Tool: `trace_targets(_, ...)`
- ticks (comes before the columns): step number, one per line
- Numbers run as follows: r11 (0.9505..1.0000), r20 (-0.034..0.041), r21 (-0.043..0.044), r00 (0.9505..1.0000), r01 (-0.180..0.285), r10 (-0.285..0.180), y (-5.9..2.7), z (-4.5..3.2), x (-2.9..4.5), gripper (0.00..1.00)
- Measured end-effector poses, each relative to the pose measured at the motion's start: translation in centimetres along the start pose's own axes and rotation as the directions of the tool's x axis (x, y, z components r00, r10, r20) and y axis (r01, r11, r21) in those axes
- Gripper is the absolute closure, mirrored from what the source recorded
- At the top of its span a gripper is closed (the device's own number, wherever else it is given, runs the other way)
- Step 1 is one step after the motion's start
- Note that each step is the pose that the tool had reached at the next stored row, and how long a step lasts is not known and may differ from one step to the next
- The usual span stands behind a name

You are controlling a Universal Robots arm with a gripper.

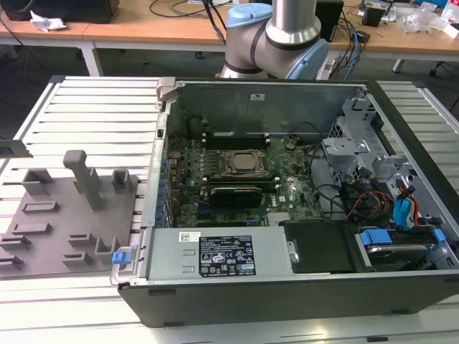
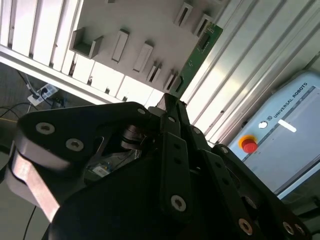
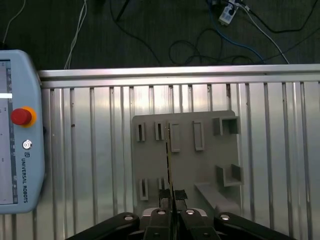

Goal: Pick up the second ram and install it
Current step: 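Pick up the second ram and move it above second insertion slot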

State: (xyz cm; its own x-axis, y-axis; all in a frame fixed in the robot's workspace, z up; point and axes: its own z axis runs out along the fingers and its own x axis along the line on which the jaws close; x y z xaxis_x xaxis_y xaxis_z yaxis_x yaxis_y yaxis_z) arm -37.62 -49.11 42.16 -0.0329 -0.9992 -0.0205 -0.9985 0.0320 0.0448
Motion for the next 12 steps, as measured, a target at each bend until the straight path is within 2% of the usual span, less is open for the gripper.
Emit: trace_targets(12,1.0000,-0.0001,-0.0001,1.0000,0.000,0.000,0.07,-1.90,-0.04,0.87)
